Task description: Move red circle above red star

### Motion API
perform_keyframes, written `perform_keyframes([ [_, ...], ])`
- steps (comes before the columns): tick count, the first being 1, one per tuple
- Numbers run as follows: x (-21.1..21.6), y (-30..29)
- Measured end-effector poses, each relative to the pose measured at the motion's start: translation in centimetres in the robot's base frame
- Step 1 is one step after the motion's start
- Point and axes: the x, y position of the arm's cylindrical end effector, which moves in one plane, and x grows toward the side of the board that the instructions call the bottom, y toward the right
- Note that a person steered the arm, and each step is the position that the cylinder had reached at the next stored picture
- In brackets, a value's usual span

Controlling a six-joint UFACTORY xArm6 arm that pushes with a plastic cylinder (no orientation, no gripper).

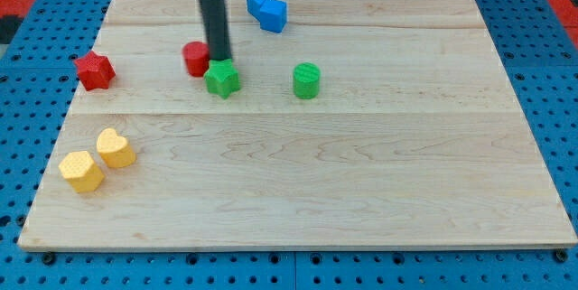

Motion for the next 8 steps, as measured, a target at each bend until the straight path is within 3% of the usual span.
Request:
perform_keyframes([
  [2, 0.5, -9.4],
  [4, -4.0, -3.4],
  [6, -3.4, -13.4],
  [8, 0.7, -7.6],
])
